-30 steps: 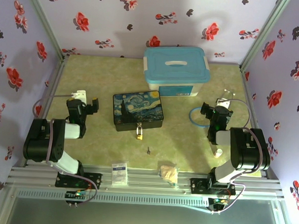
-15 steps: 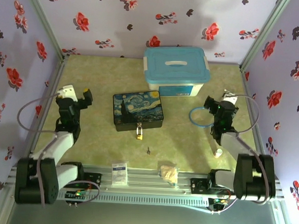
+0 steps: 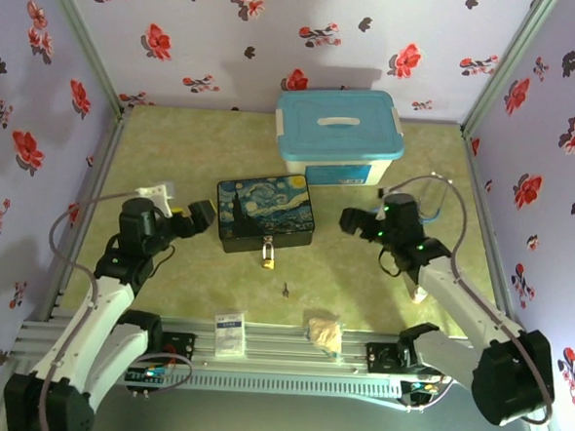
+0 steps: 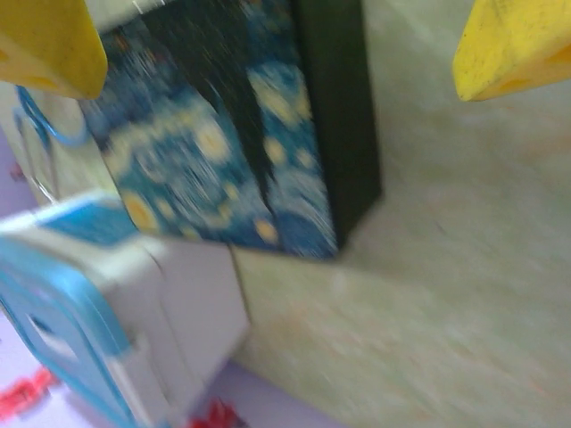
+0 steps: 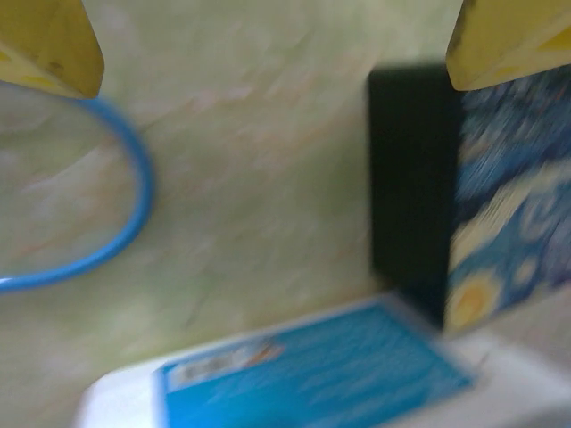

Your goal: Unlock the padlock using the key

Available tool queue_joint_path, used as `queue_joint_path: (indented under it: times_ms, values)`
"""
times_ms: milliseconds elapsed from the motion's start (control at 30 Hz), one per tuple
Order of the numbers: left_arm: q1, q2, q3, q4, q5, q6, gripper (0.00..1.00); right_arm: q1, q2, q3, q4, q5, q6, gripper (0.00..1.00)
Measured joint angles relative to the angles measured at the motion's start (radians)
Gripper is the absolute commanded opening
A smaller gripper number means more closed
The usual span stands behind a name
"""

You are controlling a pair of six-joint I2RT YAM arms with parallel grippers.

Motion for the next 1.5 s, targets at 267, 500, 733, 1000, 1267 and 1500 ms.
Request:
queue_joint_path:
  times_ms: [267,500,733,1000,1267,1500]
  values:
    - [-0.244,-0.076,-0.017,-0.119,0.03,-0.105,1.0,0.381,-0.04,-0.077,-0.07,0.104,0.147,0.82]
    - [-0.458,-0.066,-0.135,-0.067,-0.027,-0.233,1.0,0.66,0.052,-0.093,-0.059,0.217,0.267,0.72]
    - [-0.537,-0.006,-0.135,-0.05,-0.124,-0.274,1.0,0.811,0.301,-0.012,0.006,0.277,0.308,0.51]
    - [-0.562,-0.005,-0.142,-0.041,-0.168,-0.288,1.0,0.882,0.46,0.111,0.026,0.306,0.325,0.48]
    - [-0.562,-0.01,-0.151,-0.039,-0.187,-0.291,1.0,0.908,0.507,0.116,-0.006,0.331,0.345,0.46]
    - [-0.562,-0.01,-0.16,-0.027,-0.191,-0.292,1.0,0.908,0.538,0.116,-0.007,0.338,0.349,0.4]
